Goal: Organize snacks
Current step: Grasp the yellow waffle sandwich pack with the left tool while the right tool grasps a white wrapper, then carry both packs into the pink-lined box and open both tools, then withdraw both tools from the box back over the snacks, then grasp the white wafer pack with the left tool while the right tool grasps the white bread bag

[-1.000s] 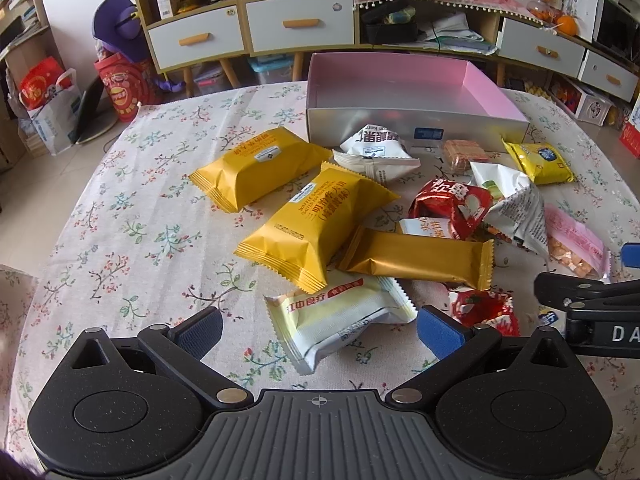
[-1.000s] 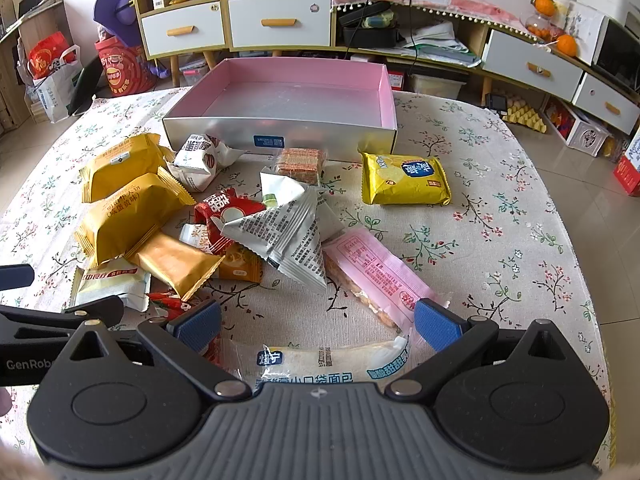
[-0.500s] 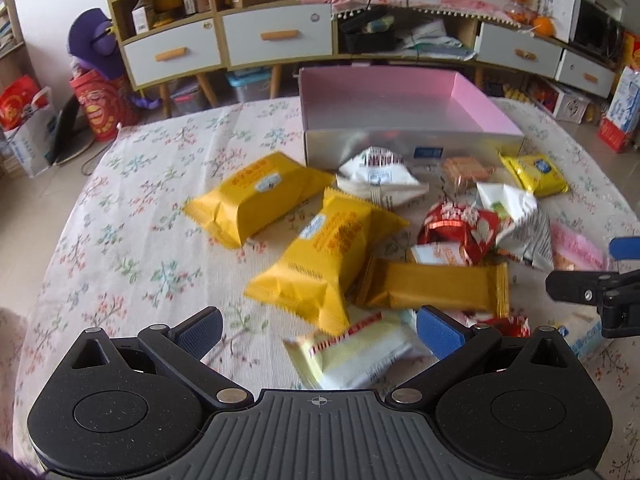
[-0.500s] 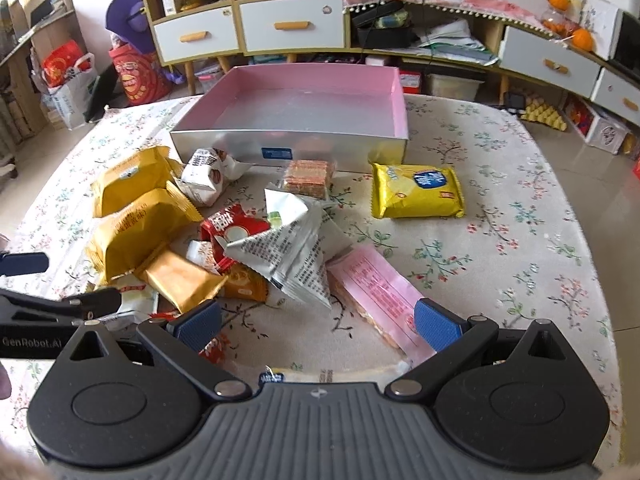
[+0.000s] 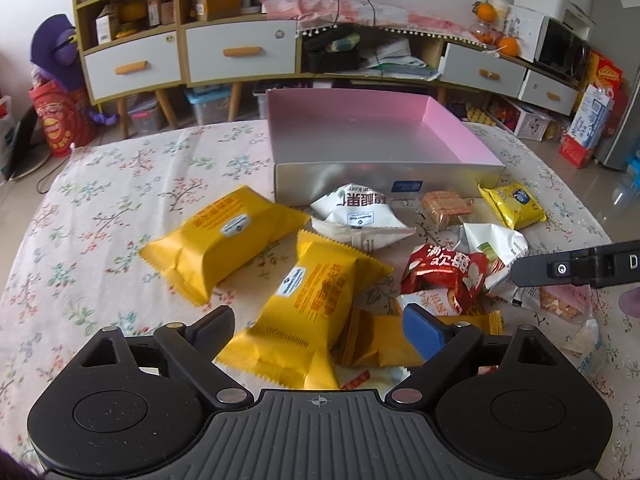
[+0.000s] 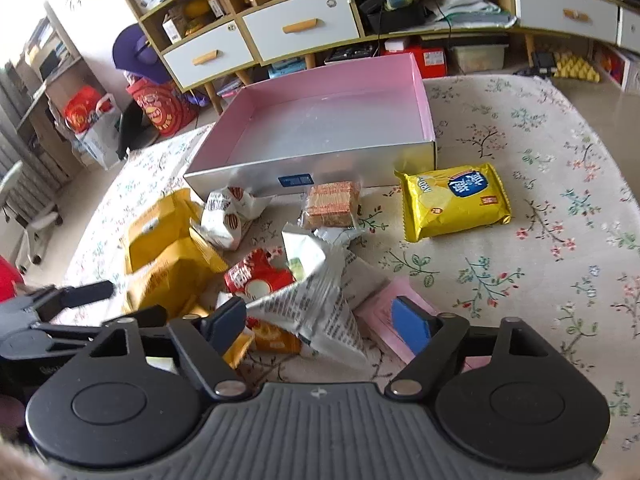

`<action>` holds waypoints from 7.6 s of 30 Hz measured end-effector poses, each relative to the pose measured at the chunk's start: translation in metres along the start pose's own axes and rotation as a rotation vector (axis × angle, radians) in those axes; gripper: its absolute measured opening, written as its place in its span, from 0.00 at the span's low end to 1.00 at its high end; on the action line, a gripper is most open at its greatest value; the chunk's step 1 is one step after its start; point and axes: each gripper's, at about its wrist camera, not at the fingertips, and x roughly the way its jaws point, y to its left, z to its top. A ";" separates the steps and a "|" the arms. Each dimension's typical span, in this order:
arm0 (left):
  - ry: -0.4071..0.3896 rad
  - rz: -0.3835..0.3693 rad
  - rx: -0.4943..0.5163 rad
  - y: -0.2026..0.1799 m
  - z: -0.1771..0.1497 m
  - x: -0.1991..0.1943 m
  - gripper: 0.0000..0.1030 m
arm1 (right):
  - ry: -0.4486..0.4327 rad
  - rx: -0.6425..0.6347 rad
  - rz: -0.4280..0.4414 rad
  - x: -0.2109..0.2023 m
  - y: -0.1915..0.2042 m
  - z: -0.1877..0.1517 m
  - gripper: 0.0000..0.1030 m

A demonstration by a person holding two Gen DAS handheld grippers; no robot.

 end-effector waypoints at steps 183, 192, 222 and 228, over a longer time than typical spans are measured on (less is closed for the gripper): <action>-0.123 -0.126 0.152 0.012 -0.058 -0.028 0.94 | -0.154 -0.155 -0.010 -0.032 -0.017 -0.030 0.99; -0.054 -0.196 0.246 0.008 -0.075 -0.011 0.92 | -0.040 -0.421 0.225 -0.033 -0.008 -0.060 0.99; 0.036 -0.178 0.294 -0.017 -0.071 -0.006 0.89 | 0.116 -0.651 0.146 -0.023 0.006 -0.084 0.63; 0.009 -0.161 0.327 -0.019 -0.068 -0.003 0.91 | 0.101 -0.638 0.131 -0.023 0.004 -0.081 0.46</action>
